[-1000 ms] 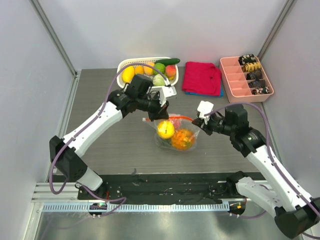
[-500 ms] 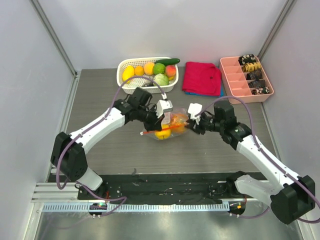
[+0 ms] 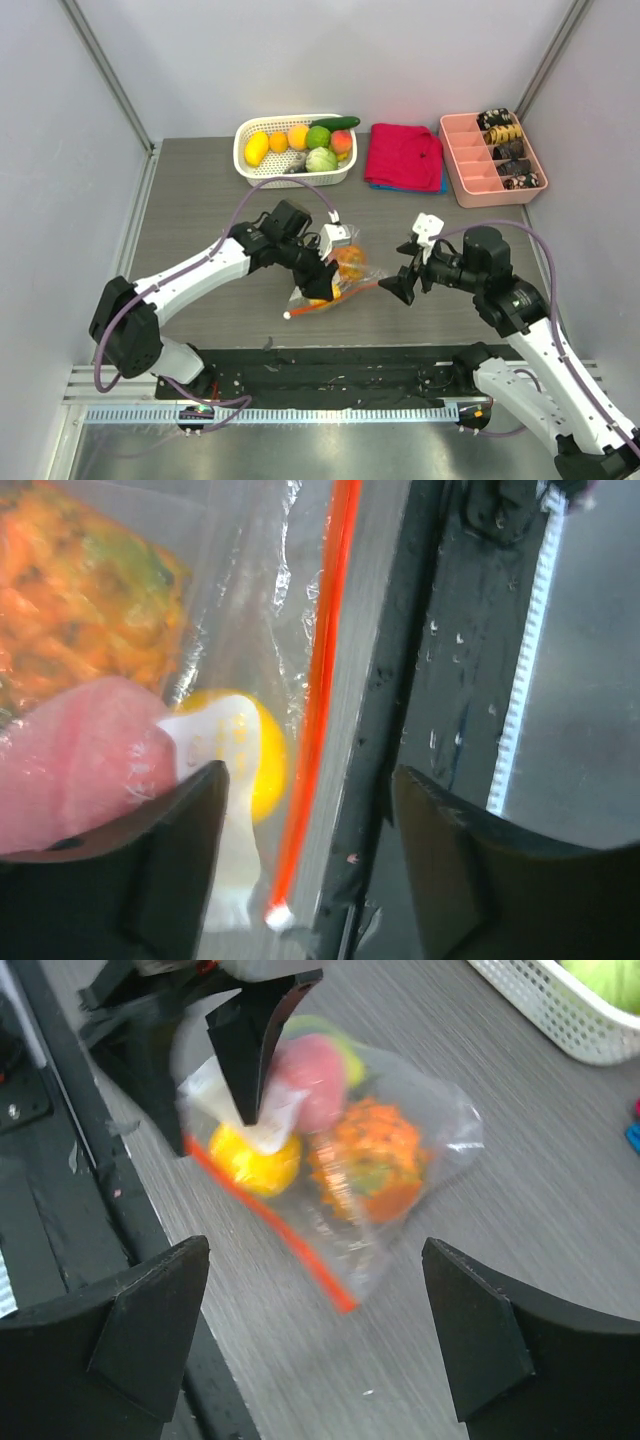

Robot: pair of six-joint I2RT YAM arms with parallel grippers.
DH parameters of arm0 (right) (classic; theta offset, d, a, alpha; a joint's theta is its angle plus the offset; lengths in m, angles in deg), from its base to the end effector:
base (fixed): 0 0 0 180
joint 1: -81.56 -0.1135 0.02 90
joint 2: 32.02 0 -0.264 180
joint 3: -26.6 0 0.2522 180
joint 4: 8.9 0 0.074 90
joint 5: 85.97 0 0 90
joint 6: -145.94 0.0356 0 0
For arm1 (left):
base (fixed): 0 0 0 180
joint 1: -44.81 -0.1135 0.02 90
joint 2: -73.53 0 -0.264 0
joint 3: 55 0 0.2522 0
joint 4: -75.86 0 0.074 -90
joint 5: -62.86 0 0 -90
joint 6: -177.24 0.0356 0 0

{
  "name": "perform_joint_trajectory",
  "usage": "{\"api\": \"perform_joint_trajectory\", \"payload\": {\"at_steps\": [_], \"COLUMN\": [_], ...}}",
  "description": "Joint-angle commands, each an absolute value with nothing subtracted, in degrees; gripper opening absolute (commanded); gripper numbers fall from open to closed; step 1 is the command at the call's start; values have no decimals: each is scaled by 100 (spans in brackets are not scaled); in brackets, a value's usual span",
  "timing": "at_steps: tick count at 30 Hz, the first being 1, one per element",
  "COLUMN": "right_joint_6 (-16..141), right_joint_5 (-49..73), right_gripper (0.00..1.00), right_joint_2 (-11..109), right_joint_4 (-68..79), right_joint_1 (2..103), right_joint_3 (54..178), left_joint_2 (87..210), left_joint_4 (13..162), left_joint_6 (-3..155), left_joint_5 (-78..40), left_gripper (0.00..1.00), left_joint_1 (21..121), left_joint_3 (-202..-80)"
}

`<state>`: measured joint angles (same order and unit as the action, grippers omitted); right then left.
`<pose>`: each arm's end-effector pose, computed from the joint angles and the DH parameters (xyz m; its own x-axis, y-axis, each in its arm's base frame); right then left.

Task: Place the food in the zip-top bag and seal the zipper
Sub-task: Place the zipper food storage bag at the center of the board, then reset both arms

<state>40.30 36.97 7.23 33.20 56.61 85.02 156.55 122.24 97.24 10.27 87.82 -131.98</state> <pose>0.1273 0.0806 0.3229 -0.1223 -0.3064 -0.9440 -0.8734 0.4850 -0.0443 0.2054 -0.2212 0.2680 -0.4296 0.5893 -0.6842 0.9010 0.2292 -0.3682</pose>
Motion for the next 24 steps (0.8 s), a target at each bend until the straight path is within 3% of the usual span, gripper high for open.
{"api": "perform_joint_trajectory", "payload": {"at_steps": [1, 2, 7, 16, 24], "right_joint_6": [5065, 5162, 5952, 6779, 6991], "right_joint_5": [2865, 2707, 2161, 1747, 1659], "right_gripper": [93, 93, 95, 100, 100], "right_joint_2": [894, 894, 912, 999, 1001], "right_joint_4": [3579, 3597, 3659, 3844, 3739], "right_joint_1": [5651, 5651, 5660, 6554, 7409], "right_joint_3": [8922, 8992, 9168, 9371, 8844], "left_joint_2": [15098, 14879, 14490, 14525, 14183], "left_joint_4": [13029, 13205, 14250, 15359, 15257], "left_joint_6": [9770, 9814, 9341, 8916, 9155], "left_joint_5": [1250, 1172, 898, 1109, -296], "left_gripper": [90, 100, 100, 100, 100], "left_joint_1": [8753, 8683, 7832, 4213, 3866], "left_joint_3": [-13659, -13765, -14758, -15489, -14243]}}
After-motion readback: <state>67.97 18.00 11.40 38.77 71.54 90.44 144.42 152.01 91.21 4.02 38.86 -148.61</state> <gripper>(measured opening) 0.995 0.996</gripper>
